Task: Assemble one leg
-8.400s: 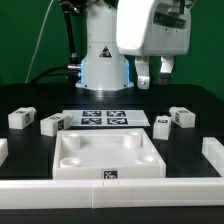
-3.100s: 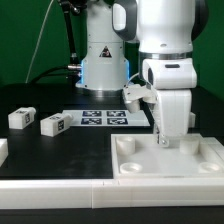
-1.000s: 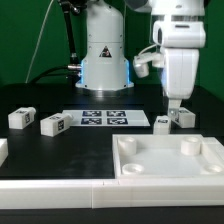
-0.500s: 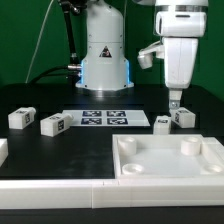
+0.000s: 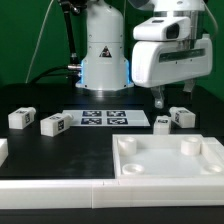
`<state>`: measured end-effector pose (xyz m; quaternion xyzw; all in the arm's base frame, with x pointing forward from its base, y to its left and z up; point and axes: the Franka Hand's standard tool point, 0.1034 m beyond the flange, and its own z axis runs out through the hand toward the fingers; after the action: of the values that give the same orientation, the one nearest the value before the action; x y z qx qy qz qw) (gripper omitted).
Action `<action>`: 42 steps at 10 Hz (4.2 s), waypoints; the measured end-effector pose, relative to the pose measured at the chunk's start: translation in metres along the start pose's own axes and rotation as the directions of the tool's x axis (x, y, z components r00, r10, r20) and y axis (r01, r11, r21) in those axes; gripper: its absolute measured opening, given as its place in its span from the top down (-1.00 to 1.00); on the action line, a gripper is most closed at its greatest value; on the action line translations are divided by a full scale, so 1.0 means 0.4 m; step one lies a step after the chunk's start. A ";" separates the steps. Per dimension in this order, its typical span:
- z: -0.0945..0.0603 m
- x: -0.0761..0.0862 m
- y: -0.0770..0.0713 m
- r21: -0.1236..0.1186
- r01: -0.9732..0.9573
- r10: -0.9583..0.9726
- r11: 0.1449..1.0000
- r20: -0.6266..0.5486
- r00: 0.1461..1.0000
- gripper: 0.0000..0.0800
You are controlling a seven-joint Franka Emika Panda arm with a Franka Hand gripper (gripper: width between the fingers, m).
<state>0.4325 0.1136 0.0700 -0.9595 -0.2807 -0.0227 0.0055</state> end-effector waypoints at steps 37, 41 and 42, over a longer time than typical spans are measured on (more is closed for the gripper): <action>0.141 -0.157 -0.242 0.009 -0.499 0.272 0.866 0.830 0.487 0.29; 0.141 -0.157 -0.242 0.009 -0.499 0.272 0.866 0.830 0.487 0.28; 0.141 -0.157 -0.242 0.009 -0.499 0.272 0.866 0.830 0.487 0.28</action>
Offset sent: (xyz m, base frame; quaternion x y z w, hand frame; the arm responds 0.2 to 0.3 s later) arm -0.0228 0.0211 -0.0041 -0.0140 0.0182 0.2606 0.9652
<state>0.3297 0.1627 0.0105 -0.8915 -0.0280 0.4521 0.0028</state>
